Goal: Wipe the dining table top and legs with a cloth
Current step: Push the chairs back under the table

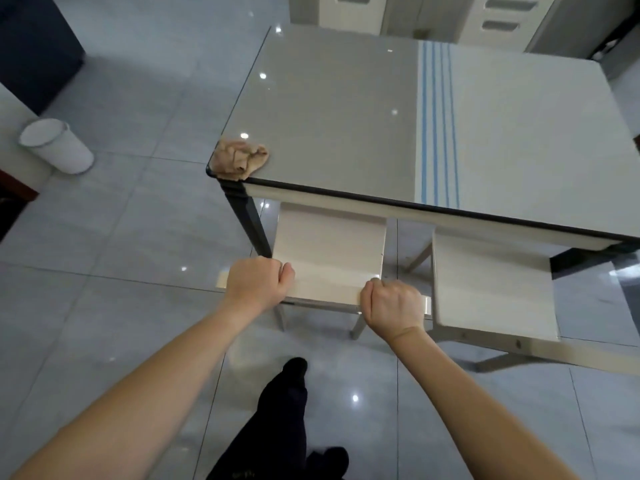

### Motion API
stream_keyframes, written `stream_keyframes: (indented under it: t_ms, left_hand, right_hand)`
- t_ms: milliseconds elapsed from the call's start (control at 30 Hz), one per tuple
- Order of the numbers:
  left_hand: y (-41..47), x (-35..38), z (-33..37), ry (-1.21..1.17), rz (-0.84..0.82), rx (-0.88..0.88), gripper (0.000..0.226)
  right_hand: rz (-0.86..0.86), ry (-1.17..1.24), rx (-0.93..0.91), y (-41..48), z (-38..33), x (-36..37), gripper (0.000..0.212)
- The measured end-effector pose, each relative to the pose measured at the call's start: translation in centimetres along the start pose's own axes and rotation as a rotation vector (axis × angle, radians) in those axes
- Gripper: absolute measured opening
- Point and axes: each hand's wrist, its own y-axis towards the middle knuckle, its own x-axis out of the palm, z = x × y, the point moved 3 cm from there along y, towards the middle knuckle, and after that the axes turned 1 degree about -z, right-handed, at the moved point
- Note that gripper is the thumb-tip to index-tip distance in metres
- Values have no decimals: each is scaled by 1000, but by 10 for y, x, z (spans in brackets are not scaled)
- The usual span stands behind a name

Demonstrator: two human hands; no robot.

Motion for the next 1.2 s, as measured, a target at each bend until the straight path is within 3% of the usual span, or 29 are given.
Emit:
stream_keyframes:
  t_ms: [133,600,1200]
  left_hand:
    - [29,2,-1,-23,-40,-25,48]
    - [114,8,-12,-38,-56,10,52]
    - [198,2,-22,-45,-54,25,49]
  right_hand:
    - [0,6,16,25,11,13,39]
    - [-6,4,5,97,33,44,45]
    - [66,-64,43,172,50,70,35]
